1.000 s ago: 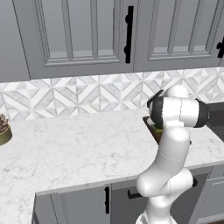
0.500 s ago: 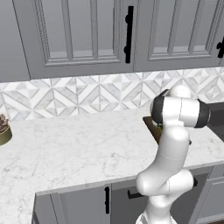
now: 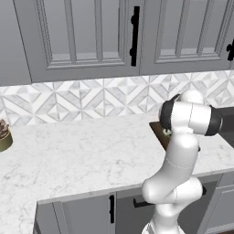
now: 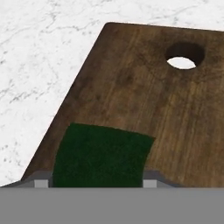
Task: Pick up the sponge from the counter and clean the cutting board by briefly scrubbing or pressing down on the cutting board. Once finished, release the sponge.
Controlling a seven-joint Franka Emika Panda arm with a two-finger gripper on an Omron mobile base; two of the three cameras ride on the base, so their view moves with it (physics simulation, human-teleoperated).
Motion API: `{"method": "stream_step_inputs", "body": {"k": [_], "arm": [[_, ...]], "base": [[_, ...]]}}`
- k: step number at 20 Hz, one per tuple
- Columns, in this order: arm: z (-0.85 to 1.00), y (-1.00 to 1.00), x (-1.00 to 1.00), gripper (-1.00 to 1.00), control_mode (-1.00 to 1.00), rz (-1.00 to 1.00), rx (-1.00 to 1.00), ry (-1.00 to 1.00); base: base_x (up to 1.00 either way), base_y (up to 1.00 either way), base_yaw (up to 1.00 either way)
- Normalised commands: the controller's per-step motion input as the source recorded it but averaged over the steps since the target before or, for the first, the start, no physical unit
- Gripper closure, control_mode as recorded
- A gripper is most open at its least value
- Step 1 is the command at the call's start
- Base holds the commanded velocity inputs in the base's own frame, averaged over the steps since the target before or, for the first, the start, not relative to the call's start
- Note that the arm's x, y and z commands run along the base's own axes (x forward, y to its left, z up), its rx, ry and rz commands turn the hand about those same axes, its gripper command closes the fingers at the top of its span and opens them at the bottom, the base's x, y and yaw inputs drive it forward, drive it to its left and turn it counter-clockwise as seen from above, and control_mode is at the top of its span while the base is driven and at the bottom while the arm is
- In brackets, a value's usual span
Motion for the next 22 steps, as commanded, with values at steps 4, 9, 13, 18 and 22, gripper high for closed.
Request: {"method": "stream_step_inputs", "body": {"k": [4, 9, 13, 18, 22], "arm": [[-0.31, 0.00, -1.00, 1.00, -1.00, 0.09, 0.00, 0.00], [-0.29, 0.00, -0.93, 1.00, -1.00, 0.08, 0.00, 0.00], [-0.16, -0.08, -0.60, 1.00, -1.00, 0.07, 0.00, 0.00], [0.00, -0.52, -0.04, 1.00, -1.00, 0.07, 0.00, 0.00], [0.00, -0.69, 0.00, 1.00, -1.00, 0.06, 0.00, 0.00]], "base": [[0.00, 0.00, 0.00], [0.00, 0.00, 0.00], [0.00, 0.00, 0.00], [0.00, 0.00, 0.00], [0.00, 0.00, 0.00]]}}
